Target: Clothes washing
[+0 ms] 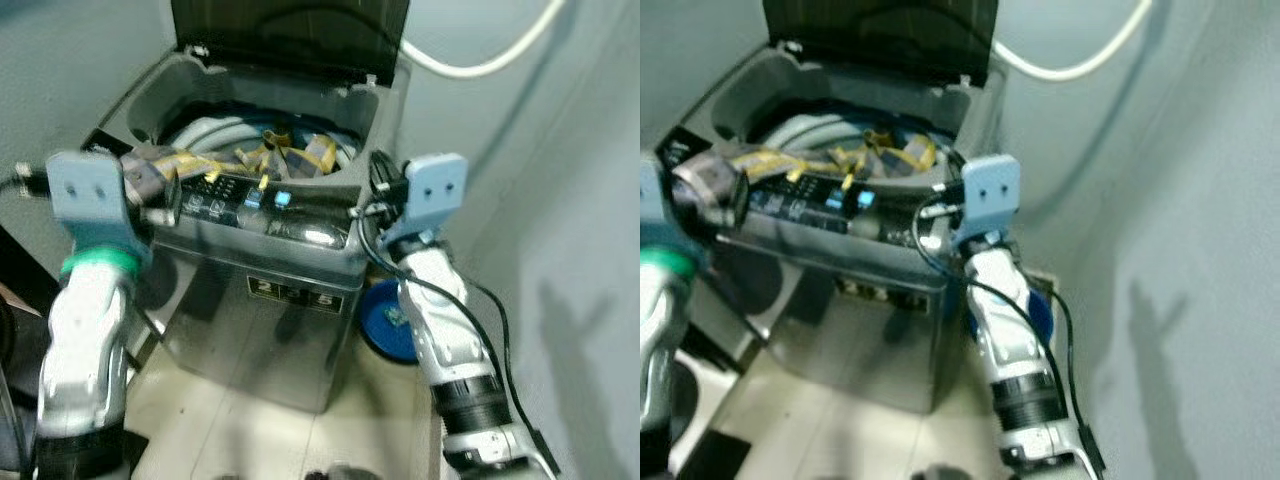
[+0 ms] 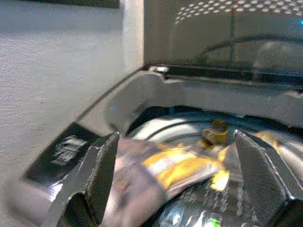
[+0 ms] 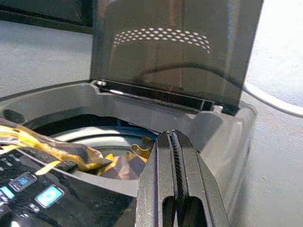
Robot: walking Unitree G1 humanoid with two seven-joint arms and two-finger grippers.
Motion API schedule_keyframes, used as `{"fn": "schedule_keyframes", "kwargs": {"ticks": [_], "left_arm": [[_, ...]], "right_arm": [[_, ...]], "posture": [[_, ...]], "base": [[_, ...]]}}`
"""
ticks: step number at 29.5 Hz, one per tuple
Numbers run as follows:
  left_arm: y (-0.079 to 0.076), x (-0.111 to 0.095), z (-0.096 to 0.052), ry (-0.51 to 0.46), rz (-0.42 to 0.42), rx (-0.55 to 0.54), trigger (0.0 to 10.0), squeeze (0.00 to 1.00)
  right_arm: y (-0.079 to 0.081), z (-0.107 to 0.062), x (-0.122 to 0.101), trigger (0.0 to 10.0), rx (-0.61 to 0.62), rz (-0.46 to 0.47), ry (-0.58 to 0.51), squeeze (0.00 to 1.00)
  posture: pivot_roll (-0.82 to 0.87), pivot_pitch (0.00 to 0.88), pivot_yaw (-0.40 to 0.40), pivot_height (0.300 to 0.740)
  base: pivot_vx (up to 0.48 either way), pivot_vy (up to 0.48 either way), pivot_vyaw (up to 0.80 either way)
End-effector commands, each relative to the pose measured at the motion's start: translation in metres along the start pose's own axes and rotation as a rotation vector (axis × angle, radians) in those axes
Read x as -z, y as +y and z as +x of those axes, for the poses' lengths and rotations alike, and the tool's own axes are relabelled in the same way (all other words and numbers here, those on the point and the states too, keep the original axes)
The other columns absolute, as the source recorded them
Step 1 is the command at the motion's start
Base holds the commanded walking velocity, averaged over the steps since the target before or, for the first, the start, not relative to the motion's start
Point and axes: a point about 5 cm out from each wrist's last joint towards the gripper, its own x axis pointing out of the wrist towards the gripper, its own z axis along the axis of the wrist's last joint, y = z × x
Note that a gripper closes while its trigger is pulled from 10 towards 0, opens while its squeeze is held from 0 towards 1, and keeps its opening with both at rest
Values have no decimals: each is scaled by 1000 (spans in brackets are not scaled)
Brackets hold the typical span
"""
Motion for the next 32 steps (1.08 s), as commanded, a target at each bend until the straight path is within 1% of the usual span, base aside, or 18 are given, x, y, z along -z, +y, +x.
{"fn": "schedule_keyframes", "kwargs": {"ticks": [1,2,3,4,6,8,9,12,13,16,17,19,20,23,26,27,29,32], "left_arm": [[2,11,-2,43,-30,-4,10000,1000],[-2,12,6,63,-94,20,10000,1000],[-2,12,6,63,-94,20,10000,1000],[-13,10,15,64,-146,81,10000,0],[-21,7,19,62,-172,119,10000,0],[-21,7,19,62,-172,119,10000,0],[-27,5,22,61,-194,120,10000,0],[-27,5,22,61,-194,120,10000,0],[-31,3,22,58,-192,80,10000,0],[-31,3,22,58,-192,80,10000,0],[-29,-1,17,33,-142,15,10000,0],[9,-7,3,5,-52,-184,10000,0],[9,-7,3,5,-52,-184,10000,0],[52,-2,-8,33,1,-321,10000,0],[61,0,-9,42,3,-342,10000,0],[70,3,-10,59,-2,-354,10000,0],[78,10,-8,87,-14,-353,10000,0],[74,21,-1,117,-8,-343,10000,0]], "right_arm": [[-1,0,2,10000,3,4,7,0],[-2,0,2,10000,5,1,6,0],[-2,0,2,10000,5,1,6,0],[-3,-1,2,10000,12,-4,6,0],[-5,-2,2,10000,18,-9,7,0],[-5,-2,2,10000,18,-9,7,0],[-6,-4,3,10000,25,-13,10,0],[-6,-4,3,10000,25,-13,10,0],[-7,-5,4,10000,28,-15,14,0],[-7,-5,4,10000,28,-15,14,0],[-7,-6,5,10000,27,-16,15,0],[-5,-4,6,10000,13,-10,16,0],[-5,-4,6,10000,13,-10,16,0],[-2,-3,8,10000,-1,-4,18,0],[-1,-3,8,10000,-4,-3,20,0],[0,-2,9,10000,-10,0,20,0],[2,-1,9,10000,-19,3,20,0],[3,0,9,10000,-22,4,19,0]], "posture": [[80,19,1,740],[69,18,6,740],[69,18,6,740],[47,15,12,740],[44,14,13,740],[44,14,13,740],[39,14,16,740],[39,14,16,740],[39,12,16,740],[39,12,16,740],[50,9,13,740],[73,7,9,740],[73,7,9,740],[85,8,4,740],[88,8,2,740],[99,5,-5,740],[99,3,-7,740],[95,1,-8,740]], "base": [[0,0,0],[0,0,0],[0,0,0],[0,0,0],[0,0,0],[0,0,0],[0,0,0],[0,0,0],[0,0,0],[0,0,0],[0,0,0],[0,0,0],[0,0,0],[0,0,0],[0,0,0],[0,0,0],[0,0,0],[0,0,0]]}}
